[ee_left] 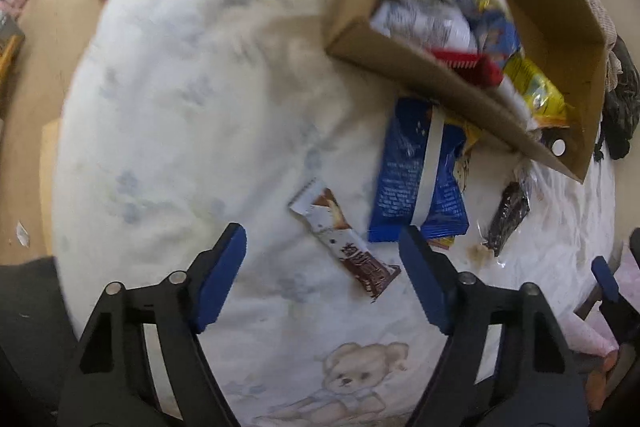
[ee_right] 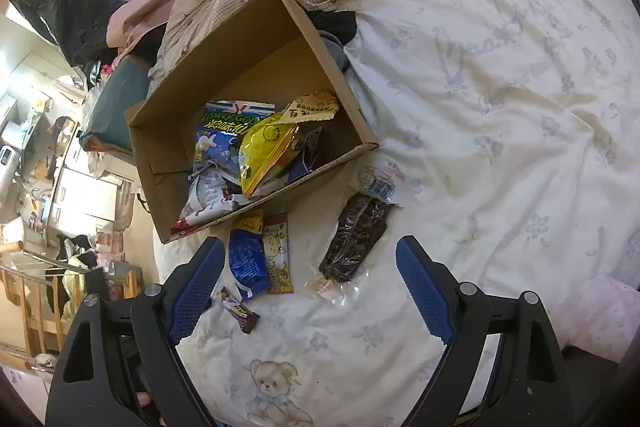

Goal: Organize snacks
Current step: 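Grasp the brown-and-white bar with the left tool while the right tool grasps the jerky pack, then carry the bar and jerky pack over the box with both tools, then open both tools to drop the bar and jerky pack into the box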

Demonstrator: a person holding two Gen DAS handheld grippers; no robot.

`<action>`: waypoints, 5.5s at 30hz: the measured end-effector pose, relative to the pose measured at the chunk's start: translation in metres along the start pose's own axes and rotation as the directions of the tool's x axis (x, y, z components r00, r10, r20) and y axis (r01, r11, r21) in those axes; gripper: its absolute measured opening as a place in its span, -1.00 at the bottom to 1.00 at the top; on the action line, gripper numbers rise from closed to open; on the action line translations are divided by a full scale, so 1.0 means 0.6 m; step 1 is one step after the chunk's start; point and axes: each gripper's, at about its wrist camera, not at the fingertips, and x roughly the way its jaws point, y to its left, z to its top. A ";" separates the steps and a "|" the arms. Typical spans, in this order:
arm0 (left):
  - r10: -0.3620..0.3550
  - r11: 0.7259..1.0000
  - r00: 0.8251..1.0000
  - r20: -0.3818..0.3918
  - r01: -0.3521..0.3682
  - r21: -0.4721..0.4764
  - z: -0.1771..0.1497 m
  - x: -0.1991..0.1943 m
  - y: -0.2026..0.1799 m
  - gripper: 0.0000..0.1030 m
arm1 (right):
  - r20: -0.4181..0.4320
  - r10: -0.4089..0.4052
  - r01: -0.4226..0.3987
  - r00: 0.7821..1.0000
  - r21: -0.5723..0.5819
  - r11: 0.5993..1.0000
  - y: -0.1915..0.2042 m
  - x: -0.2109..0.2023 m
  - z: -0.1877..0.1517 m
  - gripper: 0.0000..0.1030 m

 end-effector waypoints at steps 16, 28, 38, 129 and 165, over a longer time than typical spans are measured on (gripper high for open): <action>0.067 0.990 0.986 -0.151 -0.047 0.132 -0.030 0.047 -0.021 -0.75 | -0.028 -0.079 0.081 0.996 0.092 0.992 -0.041 0.017 0.005 0.74; 0.042 0.983 0.999 0.010 -0.043 0.176 -0.034 -0.055 -0.033 -0.75 | -0.200 -0.269 0.297 0.942 0.128 0.946 -0.022 0.172 0.007 0.76; 0.016 0.987 0.999 0.032 -0.021 0.160 -0.009 -0.060 -0.030 -0.74 | -0.148 -0.512 0.503 0.846 -0.100 0.859 0.025 0.273 -0.019 1.00; -0.152 0.922 0.921 0.359 0.002 0.387 0.168 -0.216 -0.185 -0.74 | 0.156 -0.036 0.076 0.987 -0.257 0.963 0.093 0.030 0.157 0.15; -0.096 0.941 0.899 0.428 -0.057 0.333 0.196 -0.143 -0.163 0.62 | 0.123 -0.101 0.141 0.987 -0.384 0.912 0.149 0.127 0.171 0.79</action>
